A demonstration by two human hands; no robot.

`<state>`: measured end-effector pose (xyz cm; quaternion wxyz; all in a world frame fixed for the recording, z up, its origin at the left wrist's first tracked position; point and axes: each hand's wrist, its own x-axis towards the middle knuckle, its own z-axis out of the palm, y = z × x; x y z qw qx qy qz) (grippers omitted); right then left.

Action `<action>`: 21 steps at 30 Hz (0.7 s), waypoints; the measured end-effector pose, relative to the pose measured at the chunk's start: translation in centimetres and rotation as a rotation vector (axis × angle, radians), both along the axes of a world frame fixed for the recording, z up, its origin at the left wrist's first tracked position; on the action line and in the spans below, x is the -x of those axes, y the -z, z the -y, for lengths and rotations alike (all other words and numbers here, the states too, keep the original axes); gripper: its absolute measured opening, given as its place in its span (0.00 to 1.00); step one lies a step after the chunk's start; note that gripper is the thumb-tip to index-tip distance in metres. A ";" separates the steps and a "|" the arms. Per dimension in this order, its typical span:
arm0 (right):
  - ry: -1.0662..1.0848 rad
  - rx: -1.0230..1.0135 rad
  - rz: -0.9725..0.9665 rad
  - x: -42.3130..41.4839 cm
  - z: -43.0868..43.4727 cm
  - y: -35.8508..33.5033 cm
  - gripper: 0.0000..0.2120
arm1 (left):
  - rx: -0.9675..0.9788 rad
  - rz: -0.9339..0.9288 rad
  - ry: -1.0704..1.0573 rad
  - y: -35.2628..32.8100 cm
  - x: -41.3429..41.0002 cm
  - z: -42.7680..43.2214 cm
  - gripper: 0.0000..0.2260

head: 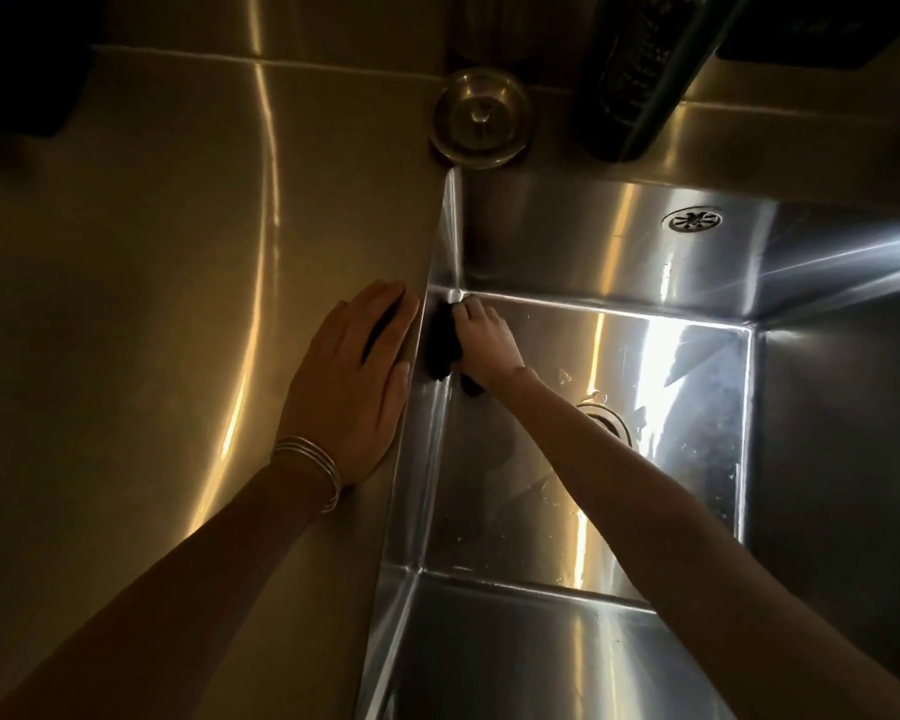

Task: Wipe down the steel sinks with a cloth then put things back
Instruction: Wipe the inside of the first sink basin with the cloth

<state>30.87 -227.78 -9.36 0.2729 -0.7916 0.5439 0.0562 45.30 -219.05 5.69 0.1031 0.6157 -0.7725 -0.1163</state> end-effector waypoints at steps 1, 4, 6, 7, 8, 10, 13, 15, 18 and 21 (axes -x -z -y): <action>-0.047 0.059 -0.024 0.1 -0.8 -0.2 0.34 | -0.009 0.001 -0.002 -0.1 0.1 0.0 0.23; -0.142 0.195 0.016 0.5 -4.2 -1.5 0.32 | -0.027 0.006 -0.012 -0.3 0.1 -0.1 0.23; -0.126 0.233 0.113 0.5 -6.5 -1.8 0.30 | -0.033 0.005 -0.021 -0.4 0.1 -0.1 0.24; -0.089 0.238 0.163 0.5 -7.1 -1.6 0.29 | -0.036 0.005 -0.024 -0.4 0.1 -0.1 0.24; -0.051 0.223 0.198 0.4 -7.3 -1.3 0.28 | -0.035 0.008 -0.024 -0.3 0.0 -0.1 0.24; -0.026 0.125 0.176 0.2 -6.5 -0.5 0.29 | -0.024 0.012 -0.014 0.0 -0.1 0.0 0.23; -0.037 -0.026 0.081 -0.1 -5.0 0.8 0.28 | -0.014 0.011 -0.008 0.1 -0.1 0.0 0.23; -0.007 -0.065 0.087 0.1 -5.1 0.2 0.27 | -0.016 0.007 -0.005 0.0 -0.1 0.0 0.23; -0.003 0.017 0.251 1.1 -8.0 -3.2 0.27 | 0.002 0.019 0.002 0.2 -0.2 -0.1 0.23; 0.053 0.285 0.580 1.3 -12.6 -7.5 0.26 | 0.019 0.030 0.002 0.5 -0.4 0.0 0.23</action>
